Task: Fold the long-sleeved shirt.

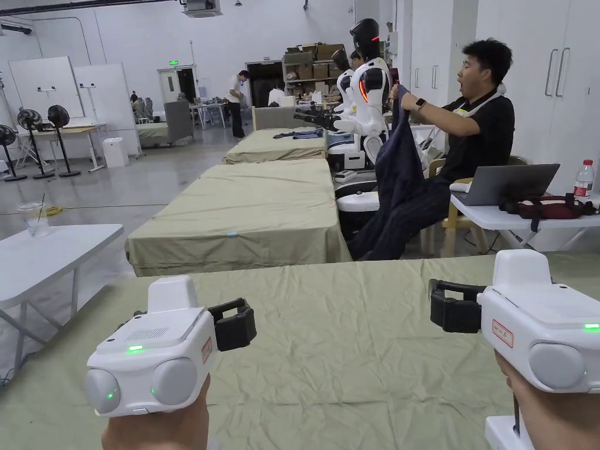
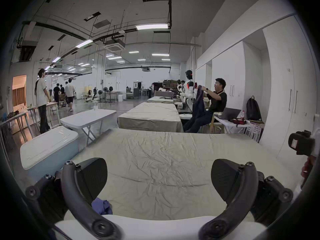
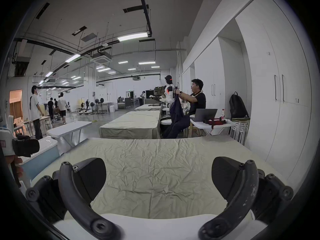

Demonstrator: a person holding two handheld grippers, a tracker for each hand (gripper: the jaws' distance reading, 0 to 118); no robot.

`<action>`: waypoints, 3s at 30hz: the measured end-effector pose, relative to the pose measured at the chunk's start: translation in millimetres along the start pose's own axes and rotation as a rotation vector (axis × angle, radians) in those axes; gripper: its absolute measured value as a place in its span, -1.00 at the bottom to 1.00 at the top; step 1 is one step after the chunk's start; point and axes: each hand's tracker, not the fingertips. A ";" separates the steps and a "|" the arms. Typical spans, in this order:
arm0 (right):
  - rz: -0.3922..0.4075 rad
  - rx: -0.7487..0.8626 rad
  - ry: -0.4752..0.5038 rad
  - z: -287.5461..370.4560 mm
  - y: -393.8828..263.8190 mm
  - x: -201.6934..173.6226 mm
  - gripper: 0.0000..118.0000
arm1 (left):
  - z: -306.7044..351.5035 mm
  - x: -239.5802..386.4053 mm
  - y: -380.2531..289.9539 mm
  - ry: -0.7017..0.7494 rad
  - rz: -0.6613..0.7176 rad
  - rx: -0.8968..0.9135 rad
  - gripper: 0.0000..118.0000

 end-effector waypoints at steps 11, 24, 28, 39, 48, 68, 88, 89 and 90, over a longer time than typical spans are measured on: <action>0.017 -0.001 -0.003 0.4 1.5 -2.7 1.00 | -0.1 0.3 -1.5 -0.021 0.013 -0.018 1.00; 0.030 -0.004 0.010 -0.9 2.6 -3.6 1.00 | -2.3 -3.2 -1.1 -0.018 0.001 -0.027 1.00; 0.028 0.000 0.011 -0.2 3.7 -4.4 1.00 | -2.0 -2.3 0.7 -0.017 -0.006 -0.027 1.00; 0.030 0.001 0.013 -0.4 4.9 -4.1 1.00 | -2.7 -1.4 1.3 -0.021 -0.014 -0.033 1.00; 0.029 -0.010 0.010 -2.4 1.8 -3.9 1.00 | -4.0 -2.3 -2.7 -0.015 -0.015 -0.040 1.00; 0.025 -0.013 0.019 -3.6 -0.4 -6.3 1.00 | -4.8 -2.9 -5.2 -0.018 -0.008 -0.051 1.00; -0.004 -0.021 0.027 -3.5 -2.8 -3.6 1.00 | -2.7 -3.1 -7.2 -0.024 -0.011 -0.057 1.00; -0.010 -0.020 0.030 -3.7 -2.8 -2.8 1.00 | -2.2 -3.2 -7.2 -0.022 -0.010 -0.055 1.00; -0.013 -0.019 0.032 -3.8 -2.8 -2.5 1.00 | -1.8 -3.2 -7.2 -0.022 -0.010 -0.053 1.00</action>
